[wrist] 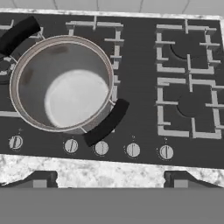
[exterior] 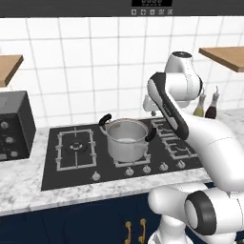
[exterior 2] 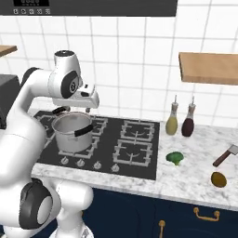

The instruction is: Put the avocado and broccoli in the pot. Retrieve the spatula and lightly stir the vegetables in the pot.

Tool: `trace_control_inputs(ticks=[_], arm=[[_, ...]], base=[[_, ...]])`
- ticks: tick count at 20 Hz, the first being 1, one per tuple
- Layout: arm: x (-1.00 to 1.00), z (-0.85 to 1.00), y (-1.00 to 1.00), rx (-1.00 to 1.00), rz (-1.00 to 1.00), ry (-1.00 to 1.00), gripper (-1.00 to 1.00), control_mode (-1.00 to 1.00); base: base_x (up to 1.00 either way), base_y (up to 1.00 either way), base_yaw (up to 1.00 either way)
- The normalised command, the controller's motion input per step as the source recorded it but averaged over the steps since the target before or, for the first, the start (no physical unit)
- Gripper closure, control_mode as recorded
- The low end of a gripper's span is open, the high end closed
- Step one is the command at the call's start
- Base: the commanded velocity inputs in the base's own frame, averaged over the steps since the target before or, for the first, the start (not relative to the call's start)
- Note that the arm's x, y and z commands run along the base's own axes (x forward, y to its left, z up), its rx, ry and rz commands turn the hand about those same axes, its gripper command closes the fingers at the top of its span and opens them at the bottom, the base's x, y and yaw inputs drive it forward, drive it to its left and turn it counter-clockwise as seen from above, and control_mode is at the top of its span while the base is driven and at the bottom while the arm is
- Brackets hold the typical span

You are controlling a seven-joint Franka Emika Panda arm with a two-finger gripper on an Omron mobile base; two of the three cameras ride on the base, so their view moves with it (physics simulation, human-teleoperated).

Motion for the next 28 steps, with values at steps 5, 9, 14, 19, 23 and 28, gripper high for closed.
trace_control_inputs(ticks=[5, 9, 14, 19, 23, 28], arm=[[0.0, 0.0, 0.0, 0.0, 0.0, 0.0, -1.0, 1.0], [0.0, 0.0, 0.0, 0.0, 0.0, 0.0, -1.0, 1.0], [0.0, 0.0, 0.0, 0.0, 0.0, 0.0, -1.0, 1.0], [0.07, -0.21, -0.39, -0.01, -0.02, 0.01, -1.0, -1.0], [-0.22, -0.54, -0.97, 0.0, -0.07, 0.01, -1.0, -1.0], [-0.02, -0.69, -0.93, 0.0, -0.1, 0.07, -1.0, -1.0]], base=[[0.0, -0.78, 0.0], [0.08, -0.64, -0.01], [0.46, -0.27, 0.0], [0.0, 0.0, 0.0], [0.0, 0.0, 0.0], [0.0, 0.0, 0.0]])
